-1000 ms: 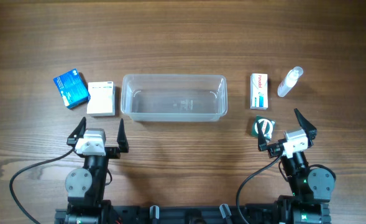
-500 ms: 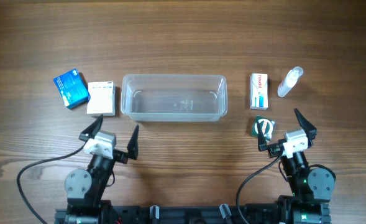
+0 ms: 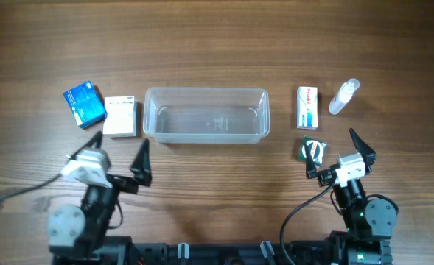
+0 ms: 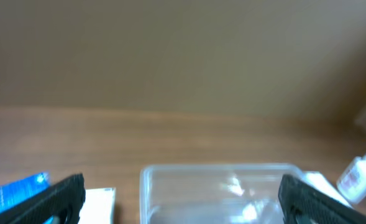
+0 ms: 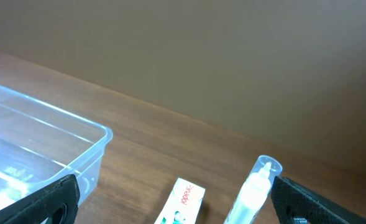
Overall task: Pack container
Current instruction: 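Move the left gripper over the white Hansaplast box and grasp it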
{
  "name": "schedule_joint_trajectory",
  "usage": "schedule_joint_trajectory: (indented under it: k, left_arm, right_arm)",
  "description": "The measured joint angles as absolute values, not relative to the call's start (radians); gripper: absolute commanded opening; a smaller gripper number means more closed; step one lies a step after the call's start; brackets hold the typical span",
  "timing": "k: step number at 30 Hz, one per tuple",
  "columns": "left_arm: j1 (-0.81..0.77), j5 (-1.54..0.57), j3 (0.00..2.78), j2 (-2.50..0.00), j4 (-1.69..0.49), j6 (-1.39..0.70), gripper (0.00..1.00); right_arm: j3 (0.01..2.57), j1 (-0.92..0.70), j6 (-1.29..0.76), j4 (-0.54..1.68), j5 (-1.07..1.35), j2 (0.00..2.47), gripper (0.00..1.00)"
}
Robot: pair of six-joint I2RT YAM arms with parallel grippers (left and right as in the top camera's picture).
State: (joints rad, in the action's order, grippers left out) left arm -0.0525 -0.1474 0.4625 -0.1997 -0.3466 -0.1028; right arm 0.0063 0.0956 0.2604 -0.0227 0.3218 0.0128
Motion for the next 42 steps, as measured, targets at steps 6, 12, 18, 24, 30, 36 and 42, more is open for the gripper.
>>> schedule_joint_trajectory:
  k: [6, 12, 18, 24, 30, 36, 42]
  left_arm:
    - [-0.048, 0.033, 1.058, -0.799, -0.781, -0.018, 1.00]
    - [0.033, 0.043, 1.514, -1.301, -1.178, 0.019, 1.00]
    - [0.145, -0.051, 1.589, -1.568, -1.241, 0.025, 1.00]
    - [0.165, -0.075, 1.589, -1.687, -1.247, 0.025, 1.00]
    - [0.165, -0.101, 1.589, -1.716, -1.250, 0.025, 1.00]
    - [0.165, -0.104, 1.573, -1.730, -1.170, 0.025, 1.00]
    - [0.165, -0.107, 1.421, -1.737, -0.987, 0.059, 1.00]
  right_arm:
    - [0.006, 0.096, 0.260, -0.022, 0.322, 0.014, 1.00]
    - [0.006, 0.096, 0.260, -0.023, 0.321, 0.015, 1.00]
    - [0.006, 0.096, 0.260, -0.023, 0.322, 0.015, 1.00]
    - [0.006, 0.096, 0.260, -0.023, 0.322, 0.015, 1.00]
    - [0.006, 0.096, 0.260, -0.023, 0.322, 0.015, 1.00]
    - [0.006, 0.096, 0.260, -0.023, 0.322, 0.015, 1.00]
    - [0.006, 0.096, 0.260, -0.023, 0.322, 0.015, 1.00]
